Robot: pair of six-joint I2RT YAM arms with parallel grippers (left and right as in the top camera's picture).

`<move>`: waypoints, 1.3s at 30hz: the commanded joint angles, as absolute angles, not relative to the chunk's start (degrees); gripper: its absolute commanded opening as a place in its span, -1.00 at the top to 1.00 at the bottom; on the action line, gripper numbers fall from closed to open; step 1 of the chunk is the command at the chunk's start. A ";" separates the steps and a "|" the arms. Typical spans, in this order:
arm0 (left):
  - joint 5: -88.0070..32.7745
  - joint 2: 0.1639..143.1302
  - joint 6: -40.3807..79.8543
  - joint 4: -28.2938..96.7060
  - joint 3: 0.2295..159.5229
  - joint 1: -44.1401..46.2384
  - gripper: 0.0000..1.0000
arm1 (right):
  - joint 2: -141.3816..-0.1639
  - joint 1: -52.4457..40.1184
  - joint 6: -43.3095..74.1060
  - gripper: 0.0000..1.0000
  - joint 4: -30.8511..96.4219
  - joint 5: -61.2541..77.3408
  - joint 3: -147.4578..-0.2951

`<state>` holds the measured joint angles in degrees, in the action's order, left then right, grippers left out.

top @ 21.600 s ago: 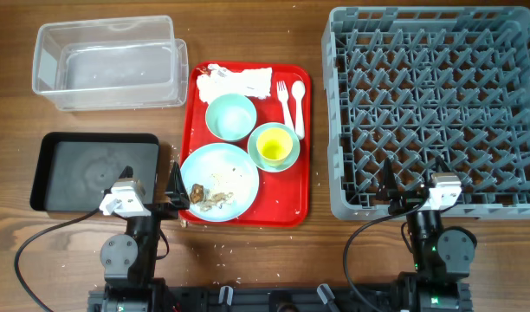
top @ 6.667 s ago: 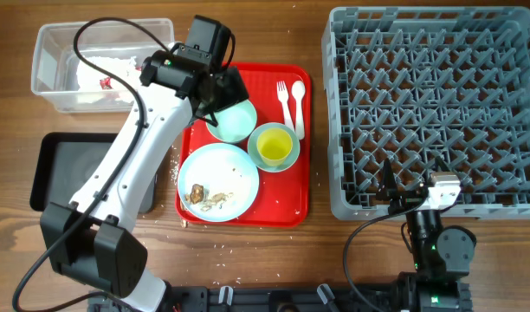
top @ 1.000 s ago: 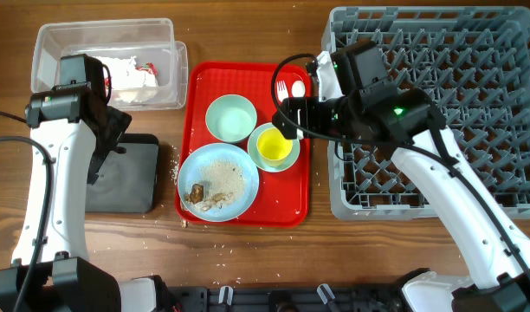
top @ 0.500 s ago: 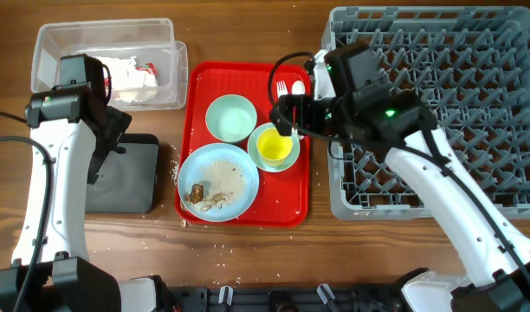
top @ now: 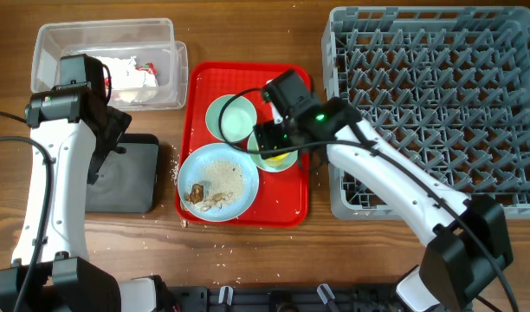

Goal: Sort waste into correct bins and load items into the dishwasher rack
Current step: 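Reach the right gripper to the yellow cup on the red tray, then grasp the yellow cup and lift it toward the dish rack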

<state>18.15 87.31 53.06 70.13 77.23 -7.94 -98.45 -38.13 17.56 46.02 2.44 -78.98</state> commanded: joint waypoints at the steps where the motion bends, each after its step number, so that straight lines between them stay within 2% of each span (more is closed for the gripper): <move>1: 18.68 86.35 52.97 70.11 77.10 -8.21 -1.00 | -100.57 -41.17 16.84 -0.26 45.60 -1.34 -78.67; 3: 18.68 86.35 52.97 70.11 77.10 -8.21 -1.00 | -102.06 -42.52 16.99 -0.15 45.21 -2.15 -78.67; 7: 18.68 86.35 52.97 70.11 77.10 -8.21 -1.00 | -105.62 -43.53 18.20 -0.11 44.64 -3.66 -78.67; 9: 18.68 86.35 52.97 70.11 77.10 -8.21 -1.00 | -106.67 -43.55 18.22 0.00 44.64 -3.60 -78.67; 14: 18.68 86.35 52.97 70.11 77.10 -8.21 -1.00 | -106.96 -43.55 18.20 0.05 44.40 -3.62 -78.67; 18: 18.68 86.35 52.97 70.11 77.10 -8.21 -1.00 | -107.55 -43.55 17.23 0.25 43.44 -3.84 -78.61; 23: 18.68 86.35 52.97 70.11 77.10 -8.21 -1.00 | -107.70 -44.16 14.76 0.26 42.83 -4.27 -78.63; 26: 18.68 86.35 52.97 70.11 77.10 -8.21 -1.00 | -107.70 -44.86 13.43 0.38 42.72 -4.23 -78.63; 33: 18.68 86.35 52.97 70.11 77.10 -8.21 -1.00 | -108.88 -46.13 10.50 0.39 42.22 -6.09 -78.63; 39: 18.68 86.35 52.97 70.11 77.10 -8.21 -1.00 | -108.86 -46.13 10.48 0.69 42.22 -6.66 -78.65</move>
<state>18.15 87.31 53.06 70.13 77.23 -7.94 -108.03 -45.98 11.03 42.33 -5.08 -78.98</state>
